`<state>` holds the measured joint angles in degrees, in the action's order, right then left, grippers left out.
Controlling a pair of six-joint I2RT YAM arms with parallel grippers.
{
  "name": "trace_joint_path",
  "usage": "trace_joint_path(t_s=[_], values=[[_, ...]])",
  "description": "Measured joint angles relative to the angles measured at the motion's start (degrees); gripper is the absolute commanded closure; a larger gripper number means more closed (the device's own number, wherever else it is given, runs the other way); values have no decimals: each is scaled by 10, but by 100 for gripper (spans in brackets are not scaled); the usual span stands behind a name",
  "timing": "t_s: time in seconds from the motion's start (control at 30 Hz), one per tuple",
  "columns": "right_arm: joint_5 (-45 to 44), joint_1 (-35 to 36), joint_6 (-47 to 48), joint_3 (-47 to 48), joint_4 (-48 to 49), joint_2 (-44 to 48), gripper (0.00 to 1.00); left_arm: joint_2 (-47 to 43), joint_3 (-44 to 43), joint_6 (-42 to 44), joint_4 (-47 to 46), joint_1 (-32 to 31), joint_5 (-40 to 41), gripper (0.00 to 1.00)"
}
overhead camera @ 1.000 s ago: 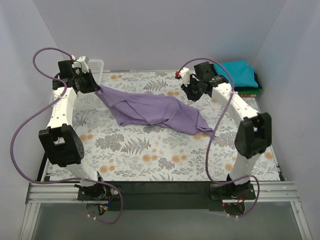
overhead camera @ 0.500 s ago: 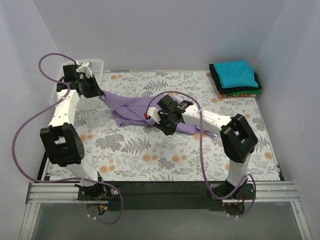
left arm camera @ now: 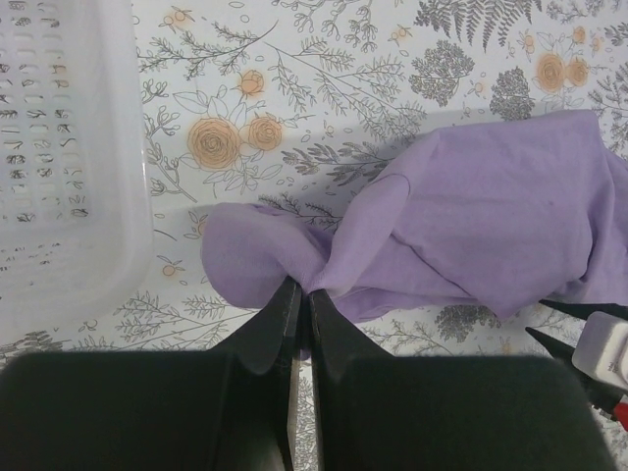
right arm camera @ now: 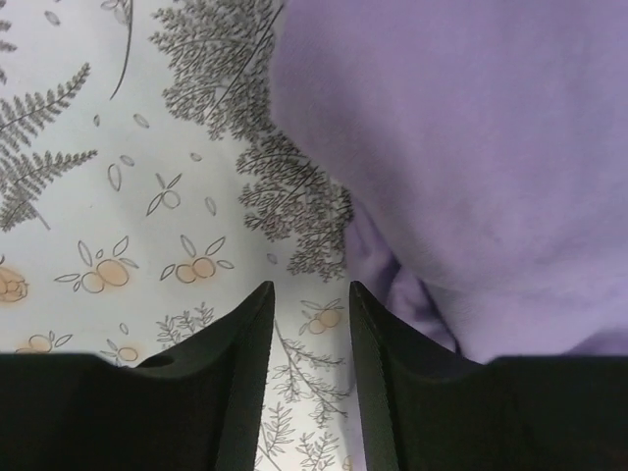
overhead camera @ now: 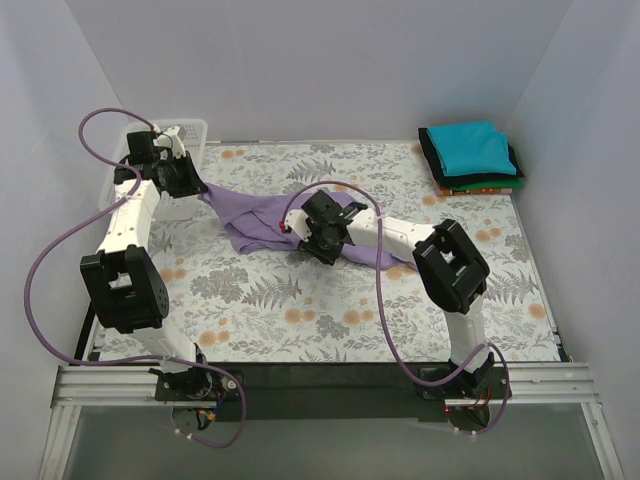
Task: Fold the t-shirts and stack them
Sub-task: Flatten the tshirt out
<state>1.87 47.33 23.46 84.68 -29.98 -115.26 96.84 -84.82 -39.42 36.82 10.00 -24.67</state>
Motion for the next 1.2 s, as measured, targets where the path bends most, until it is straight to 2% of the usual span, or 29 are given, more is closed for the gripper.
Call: trace_joint_path(t_s=[0.1, 0.27, 0.47, 0.53, 0.7, 0.87, 1.0, 1.2], values=[[-17, 0, -2, 16, 4, -5, 52, 0, 1, 1, 0, 0, 0, 100], [-35, 0, -1, 45, 15, -19, 52, 0, 1, 1, 0, 0, 0, 100], [-47, 0, 3, 55, 19, -56, 56, 0, 1, 2, 0, 0, 0, 100], [-49, 0, 5, 56, 22, -57, 60, 0, 1, 2, 0, 0, 0, 100], [-52, -1, 7, 48, 33, -57, 96, 1, 0, 3, 0, 0, 0, 100], [-38, -3, 5, 40, 21, -41, 99, 3, -8, 8, 5, 0, 3, 100], [17, -6, 5, 40, -38, 21, 99, 3, -16, 14, 10, 0, 8, 100], [125, -8, 17, -7, -104, 243, 99, 3, -18, 24, 19, 0, 15, 100]])
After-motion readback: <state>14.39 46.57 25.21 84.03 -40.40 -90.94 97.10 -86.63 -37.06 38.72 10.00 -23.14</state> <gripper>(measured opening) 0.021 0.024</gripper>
